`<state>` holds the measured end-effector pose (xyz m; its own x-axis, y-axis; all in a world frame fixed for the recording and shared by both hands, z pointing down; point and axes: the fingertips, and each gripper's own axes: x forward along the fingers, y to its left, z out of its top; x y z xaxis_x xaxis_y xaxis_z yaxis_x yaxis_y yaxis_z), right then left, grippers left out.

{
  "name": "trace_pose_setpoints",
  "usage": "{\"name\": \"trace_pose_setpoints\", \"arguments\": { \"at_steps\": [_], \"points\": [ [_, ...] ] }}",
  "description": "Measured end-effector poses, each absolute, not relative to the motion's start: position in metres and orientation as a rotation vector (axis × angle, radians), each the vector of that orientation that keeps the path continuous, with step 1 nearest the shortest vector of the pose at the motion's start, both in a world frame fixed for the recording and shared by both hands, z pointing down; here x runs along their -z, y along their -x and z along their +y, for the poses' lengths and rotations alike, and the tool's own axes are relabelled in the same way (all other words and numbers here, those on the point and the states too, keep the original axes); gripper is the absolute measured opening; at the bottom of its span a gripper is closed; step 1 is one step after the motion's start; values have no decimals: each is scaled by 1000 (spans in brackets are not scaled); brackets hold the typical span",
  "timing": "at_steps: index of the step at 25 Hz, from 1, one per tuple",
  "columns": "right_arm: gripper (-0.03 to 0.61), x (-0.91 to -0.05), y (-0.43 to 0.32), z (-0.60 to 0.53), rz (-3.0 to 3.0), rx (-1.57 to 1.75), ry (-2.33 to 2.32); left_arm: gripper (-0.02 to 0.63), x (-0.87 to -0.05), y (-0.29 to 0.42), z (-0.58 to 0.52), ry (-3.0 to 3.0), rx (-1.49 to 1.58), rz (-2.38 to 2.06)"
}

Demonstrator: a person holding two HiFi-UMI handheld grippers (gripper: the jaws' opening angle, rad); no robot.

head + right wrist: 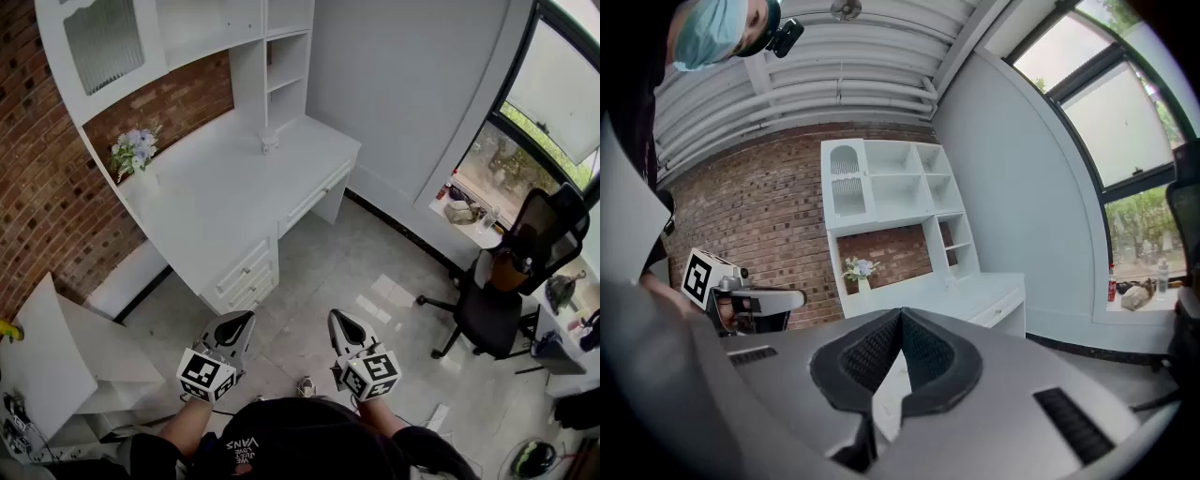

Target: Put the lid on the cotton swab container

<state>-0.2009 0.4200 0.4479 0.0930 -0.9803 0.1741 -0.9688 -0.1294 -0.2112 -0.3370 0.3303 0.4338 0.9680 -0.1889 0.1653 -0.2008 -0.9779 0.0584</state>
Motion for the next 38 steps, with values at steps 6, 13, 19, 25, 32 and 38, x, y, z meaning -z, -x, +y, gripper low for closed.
{"name": "trace_pose_setpoints", "arguments": {
  "at_steps": [6, 13, 19, 25, 32, 38],
  "points": [
    [-2, -445, 172, 414, 2077, 383, 2257, 6, -435, 310, 329, -3031, -230, -349],
    [-2, -443, 134, 405, 2137, 353, 2170, 6, -437, 270, 332, -3029, -227, -395],
    [-2, -442, 110, 394, 2189, 321, 2139, 8, -439, 238, 327, -3019, -226, -387],
    [65, -451, 86, 370, 2179, 351, 2130, 8, -447, 209, 299, -3012, -239, -372],
    [84, -459, 49, 320, 2147, 356, 2179, 63, -454, 168, 242, -3003, -240, -326],
    [91, -451, 14, 250, 2142, 342, 2198, 91, -446, 128, 176, -3017, -241, -276]
  ]
}}
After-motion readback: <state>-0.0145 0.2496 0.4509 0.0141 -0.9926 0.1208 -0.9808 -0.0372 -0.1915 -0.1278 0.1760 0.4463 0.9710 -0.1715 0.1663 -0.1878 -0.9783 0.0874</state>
